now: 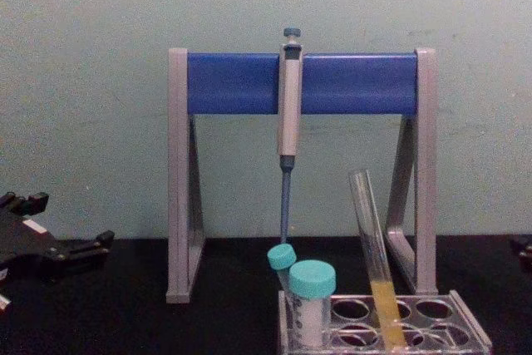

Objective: Pick up the test tube from the test tube rack, shake it, then place it back into the test tube rack.

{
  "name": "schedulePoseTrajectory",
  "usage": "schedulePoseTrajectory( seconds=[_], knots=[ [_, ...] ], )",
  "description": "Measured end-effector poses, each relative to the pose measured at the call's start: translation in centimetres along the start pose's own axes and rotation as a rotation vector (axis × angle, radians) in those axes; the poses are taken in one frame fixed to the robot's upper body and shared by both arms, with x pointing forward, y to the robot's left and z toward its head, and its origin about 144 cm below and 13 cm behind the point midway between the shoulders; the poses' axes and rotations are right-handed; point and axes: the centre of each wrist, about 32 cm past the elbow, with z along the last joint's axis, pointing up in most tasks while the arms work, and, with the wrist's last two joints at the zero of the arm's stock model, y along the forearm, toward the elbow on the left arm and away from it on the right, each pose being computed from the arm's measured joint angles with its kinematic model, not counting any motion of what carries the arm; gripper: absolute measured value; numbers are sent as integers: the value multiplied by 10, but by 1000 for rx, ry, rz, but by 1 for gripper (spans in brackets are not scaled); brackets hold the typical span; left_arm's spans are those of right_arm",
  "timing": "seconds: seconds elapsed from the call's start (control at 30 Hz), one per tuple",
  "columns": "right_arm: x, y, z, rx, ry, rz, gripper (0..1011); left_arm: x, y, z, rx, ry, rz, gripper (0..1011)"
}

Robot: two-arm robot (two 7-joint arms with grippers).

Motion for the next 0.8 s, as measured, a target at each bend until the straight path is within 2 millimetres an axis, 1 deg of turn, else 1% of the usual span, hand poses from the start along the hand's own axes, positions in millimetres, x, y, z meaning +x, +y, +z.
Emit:
schedulePoseTrajectory(
  seconds=[0.8],
  knots=[
    [0,0,0,0,0,0,1000,0,0,0,0,0,0,1001]
  ],
)
